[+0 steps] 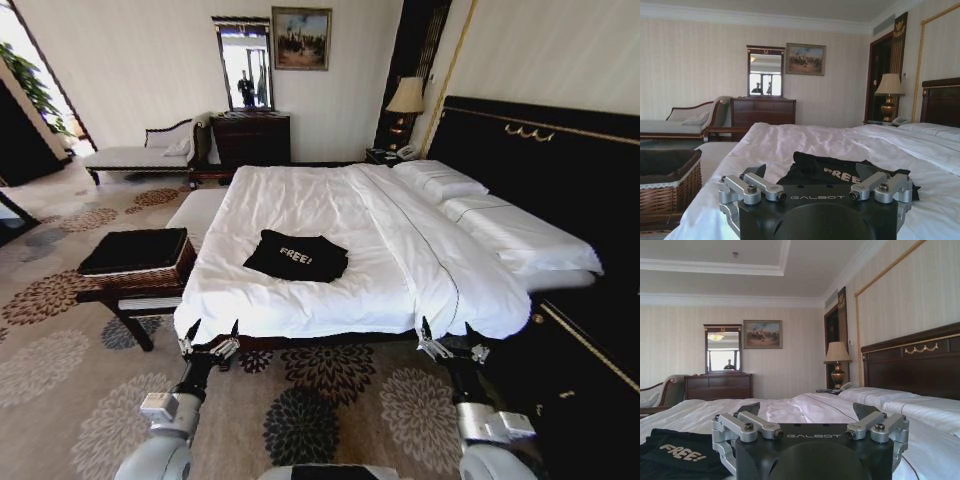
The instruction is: Fold the clothes on the bed and place them into the basket.
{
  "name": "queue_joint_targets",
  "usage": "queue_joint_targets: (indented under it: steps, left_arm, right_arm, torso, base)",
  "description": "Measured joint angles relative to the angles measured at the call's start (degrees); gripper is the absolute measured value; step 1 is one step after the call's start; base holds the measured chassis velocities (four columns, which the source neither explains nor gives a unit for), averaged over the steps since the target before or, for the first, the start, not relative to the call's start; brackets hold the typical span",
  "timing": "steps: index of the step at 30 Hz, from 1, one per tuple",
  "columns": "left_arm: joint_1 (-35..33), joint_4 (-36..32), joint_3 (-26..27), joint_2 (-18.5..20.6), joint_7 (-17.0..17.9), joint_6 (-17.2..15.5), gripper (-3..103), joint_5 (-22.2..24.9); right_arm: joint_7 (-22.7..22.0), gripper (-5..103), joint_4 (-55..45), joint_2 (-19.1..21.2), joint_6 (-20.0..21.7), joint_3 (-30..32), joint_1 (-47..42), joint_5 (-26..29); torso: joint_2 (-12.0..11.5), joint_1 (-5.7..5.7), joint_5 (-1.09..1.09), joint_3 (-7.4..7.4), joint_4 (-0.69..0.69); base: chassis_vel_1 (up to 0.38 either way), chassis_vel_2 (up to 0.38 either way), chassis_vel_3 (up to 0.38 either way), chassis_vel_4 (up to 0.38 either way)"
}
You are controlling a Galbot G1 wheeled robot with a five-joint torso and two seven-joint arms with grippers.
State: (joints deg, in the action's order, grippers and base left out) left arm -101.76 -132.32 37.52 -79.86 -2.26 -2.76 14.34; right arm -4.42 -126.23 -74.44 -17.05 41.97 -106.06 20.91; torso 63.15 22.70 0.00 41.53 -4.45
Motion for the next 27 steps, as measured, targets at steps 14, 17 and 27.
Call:
queue_joint_targets:
  steps: [14,17,27]
  left_arm:
    - [1.69,0.33,4.32,8.77,-0.37,-0.92,100,0.88]
    - [2.09,0.81,4.45,9.88,-0.36,-0.47,100,-0.40]
    - [-0.42,-2.36,0.58,7.51,-0.40,0.17,100,5.76]
  right_arm:
    - [2.86,100,2.23,7.31,-2.94,9.22,0.74,-6.16]
    - [4.95,100,4.09,6.72,-5.89,11.16,1.13,-10.40]
    - [5.16,100,1.67,4.38,-5.13,8.08,-1.24,-2.11]
  torso:
    - [0.00,-0.01,0.00,0.00,0.00]
    - [0.00,0.00,0.00,0.00,-0.03]
    - [0.00,-0.01,0.00,-0.01,0.00]
  base:
    - [0.000,0.000,0.000,0.000]
    - [0.000,0.000,0.000,0.000]
    - [0.000,0.000,0.000,0.000]
